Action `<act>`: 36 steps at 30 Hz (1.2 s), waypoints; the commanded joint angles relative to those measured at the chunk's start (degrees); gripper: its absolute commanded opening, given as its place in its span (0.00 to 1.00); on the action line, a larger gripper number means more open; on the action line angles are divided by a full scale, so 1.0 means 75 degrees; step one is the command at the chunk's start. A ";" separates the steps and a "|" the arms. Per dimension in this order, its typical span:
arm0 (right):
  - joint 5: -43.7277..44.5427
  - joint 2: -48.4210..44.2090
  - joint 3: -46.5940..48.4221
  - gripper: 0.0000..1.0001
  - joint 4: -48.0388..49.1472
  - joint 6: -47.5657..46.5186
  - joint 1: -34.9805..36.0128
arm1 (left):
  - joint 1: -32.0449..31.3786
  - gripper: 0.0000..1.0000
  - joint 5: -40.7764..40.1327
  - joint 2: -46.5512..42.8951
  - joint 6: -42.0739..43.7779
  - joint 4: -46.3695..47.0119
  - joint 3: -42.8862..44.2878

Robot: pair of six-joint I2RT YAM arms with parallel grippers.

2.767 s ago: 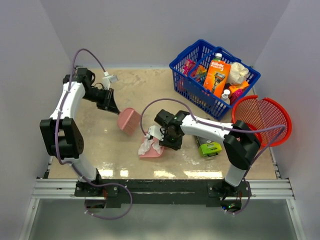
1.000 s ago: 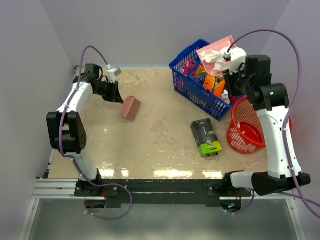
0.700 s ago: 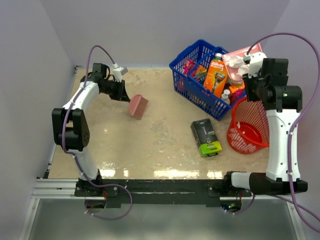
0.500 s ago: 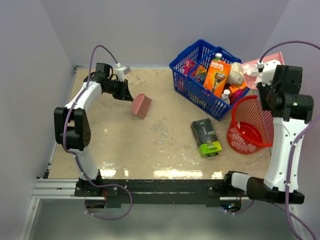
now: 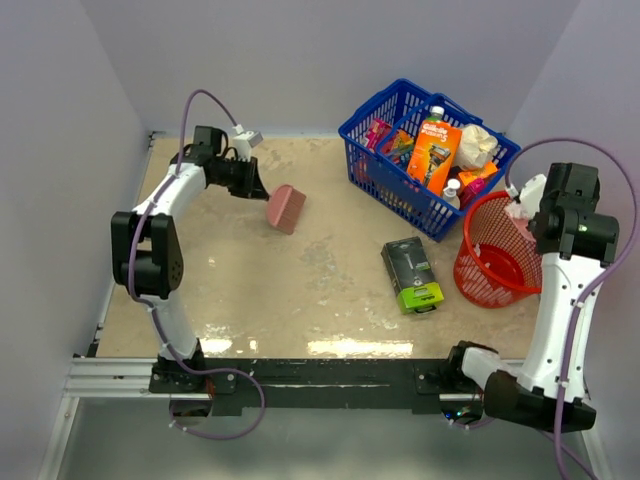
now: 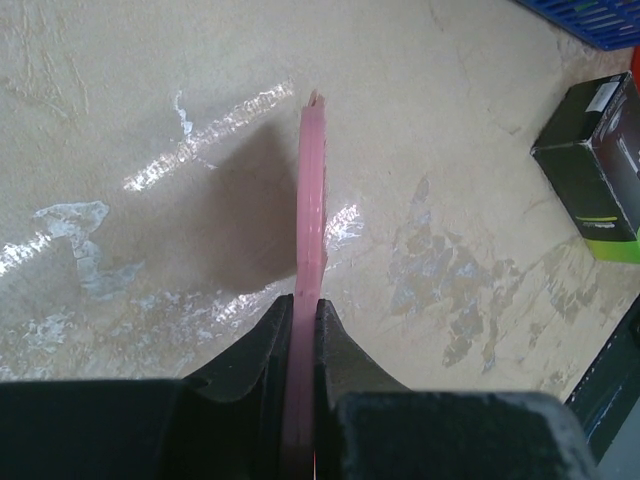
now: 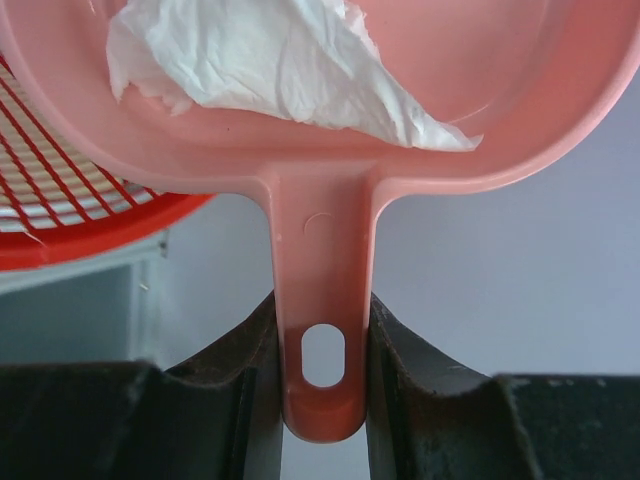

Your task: Sweep away the paper scraps from the table

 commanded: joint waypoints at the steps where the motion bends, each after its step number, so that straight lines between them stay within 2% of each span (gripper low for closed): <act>1: 0.1276 0.0095 -0.0164 0.00 -0.0233 -0.1795 -0.0039 | -0.0028 0.00 0.0363 0.0157 -0.0230 0.0423 0.0286; 5: 0.1734 0.0178 0.0036 0.00 0.0212 -0.2931 -0.0039 | -0.0029 0.00 0.0340 0.0204 -0.0336 0.0517 0.0368; 9: 0.1935 -0.0103 -0.0572 0.00 0.0587 -0.4079 -0.0039 | -0.0040 0.00 0.0305 0.0286 -0.0325 0.0447 0.0508; 14: 0.2017 -0.0537 -0.1183 0.00 0.1279 -0.4645 -0.0039 | -0.0040 0.00 0.0199 0.0380 -0.0126 0.0271 0.0766; 22: 0.1526 0.0247 -0.0083 0.00 0.1197 -0.3649 -0.0039 | -0.0029 0.00 0.0223 0.0439 -0.0125 0.0317 0.0755; 28: 0.0696 0.0751 0.0387 0.00 0.2239 -0.3063 -0.0015 | -0.0040 0.00 0.0059 0.0509 -0.0020 -0.0033 0.1386; 31: 0.0074 0.1230 0.0960 0.00 0.2615 -0.2315 0.0078 | -0.0040 0.00 -0.0094 0.0486 0.0261 -0.0373 0.1679; 33: -0.0536 0.1570 0.1650 0.00 0.2802 -0.1355 0.0277 | -0.0040 0.00 -0.0187 0.0485 0.0482 -0.0688 0.1797; 36: -0.0959 0.2180 0.2576 0.00 0.3189 0.0180 0.1153 | -0.0040 0.00 -0.0164 0.0381 0.0753 -0.0959 0.1821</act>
